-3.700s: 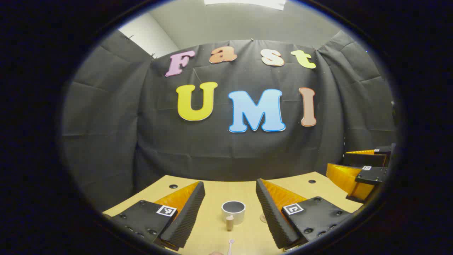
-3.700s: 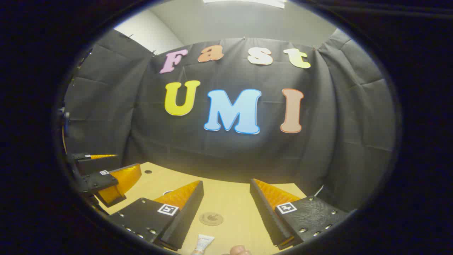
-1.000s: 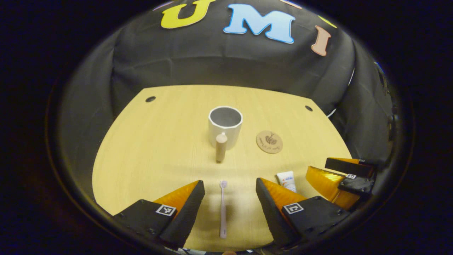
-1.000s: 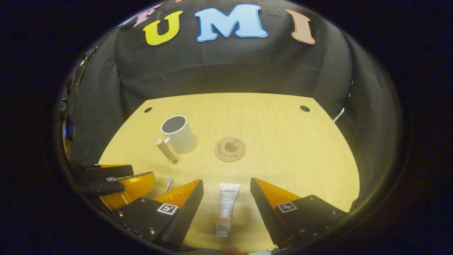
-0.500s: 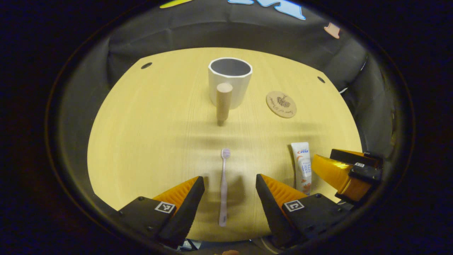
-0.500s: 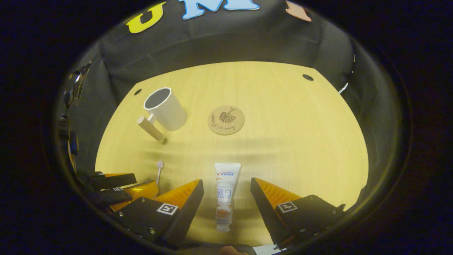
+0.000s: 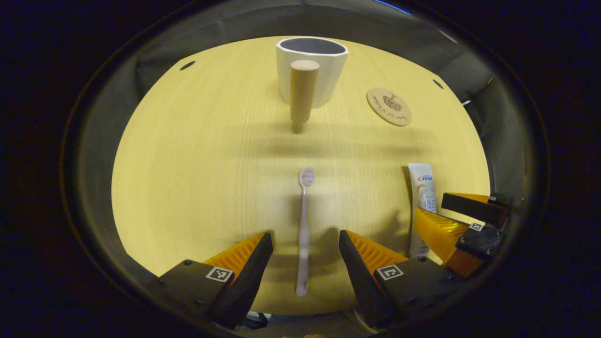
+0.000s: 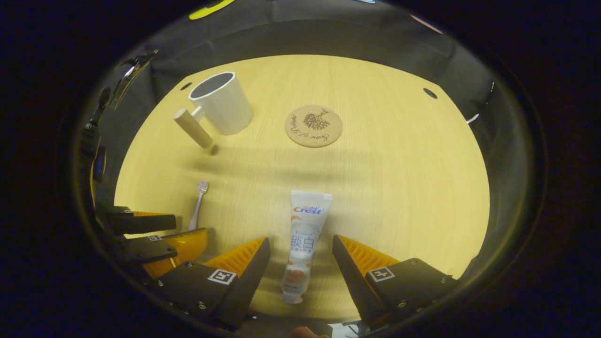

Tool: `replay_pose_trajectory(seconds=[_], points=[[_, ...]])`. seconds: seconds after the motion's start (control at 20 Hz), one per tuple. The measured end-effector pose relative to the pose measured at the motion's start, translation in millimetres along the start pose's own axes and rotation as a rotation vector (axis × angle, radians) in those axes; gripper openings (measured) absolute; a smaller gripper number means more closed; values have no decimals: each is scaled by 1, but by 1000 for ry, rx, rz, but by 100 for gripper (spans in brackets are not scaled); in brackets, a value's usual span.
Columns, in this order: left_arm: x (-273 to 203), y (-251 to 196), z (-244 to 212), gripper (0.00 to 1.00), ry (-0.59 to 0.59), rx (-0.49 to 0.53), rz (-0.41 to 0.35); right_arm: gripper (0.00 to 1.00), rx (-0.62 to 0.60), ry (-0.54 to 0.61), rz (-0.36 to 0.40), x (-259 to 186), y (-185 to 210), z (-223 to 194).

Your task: Put the toothbrush and toothpaste on the desktop into the cup, then pick up the cup and place it on the coaster on the desktop.

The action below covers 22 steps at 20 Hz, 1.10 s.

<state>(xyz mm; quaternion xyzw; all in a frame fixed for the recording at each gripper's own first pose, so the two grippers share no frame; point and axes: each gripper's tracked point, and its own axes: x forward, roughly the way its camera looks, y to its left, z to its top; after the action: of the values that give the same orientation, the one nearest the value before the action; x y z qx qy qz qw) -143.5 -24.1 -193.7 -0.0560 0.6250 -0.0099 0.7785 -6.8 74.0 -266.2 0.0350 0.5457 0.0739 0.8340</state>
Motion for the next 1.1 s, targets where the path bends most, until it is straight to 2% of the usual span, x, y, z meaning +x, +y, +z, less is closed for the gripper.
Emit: replay_pose_trajectory(seconds=[0.05, 0.1, 0.2, 0.25, 0.35, 0.4, 0.45, 0.7, 0.75, 0.8, 0.85, 0.9, 0.95, 1.0, 1.05, 1.1], points=[[2, -1, -2, 95, 12, 1, -3, 87, 4, 8, 0, 2, 1, 0], [6, -1, -4, 100, 24, -1, -5, 87, 9, 16, 0, 4, 2, 0], [11, 0, -6, 100, 37, -4, 1, 87, 16, 29, -4, 8, 1, -3], [12, 1, -4, 95, 35, -1, 5, 87, 19, 32, -7, 10, 1, -3], [14, 3, -2, 94, 31, 13, 19, 87, 26, 47, -8, 14, 1, -5], [16, 6, -2, 87, 33, 22, 37, 87, 29, 57, -4, 17, 2, -7], [17, 8, -2, 72, 33, 34, 54, 87, 33, 66, 2, 18, 3, -9], [17, 8, -3, 47, 27, 23, 69, 87, 31, 72, -22, 23, 0, -11], [18, 7, -3, 41, 27, 35, 67, 86, 26, 69, -33, 22, -3, -10], [19, 6, 1, 40, 22, 39, 58, 82, 29, 70, -41, 23, -3, -11], [19, 3, -5, 40, 30, 29, 56, 73, 29, 71, -46, 23, -6, -11], [17, 2, -3, 19, 20, 50, 52, 70, 24, 69, -50, 23, -6, -12], [18, 3, -3, 24, 21, 58, 52, 67, 48, 53, -62, 23, -9, -9], [18, 3, -3, 24, 15, 67, 45, 56, 58, 58, -64, 24, -8, -11], [17, 3, -3, 19, 11, 77, 39, 51, 49, 54, -61, 23, -9, -11], [18, 4, -3, 19, 8, 81, 34, 51, 73, 54, -61, 23, -9, -12]])
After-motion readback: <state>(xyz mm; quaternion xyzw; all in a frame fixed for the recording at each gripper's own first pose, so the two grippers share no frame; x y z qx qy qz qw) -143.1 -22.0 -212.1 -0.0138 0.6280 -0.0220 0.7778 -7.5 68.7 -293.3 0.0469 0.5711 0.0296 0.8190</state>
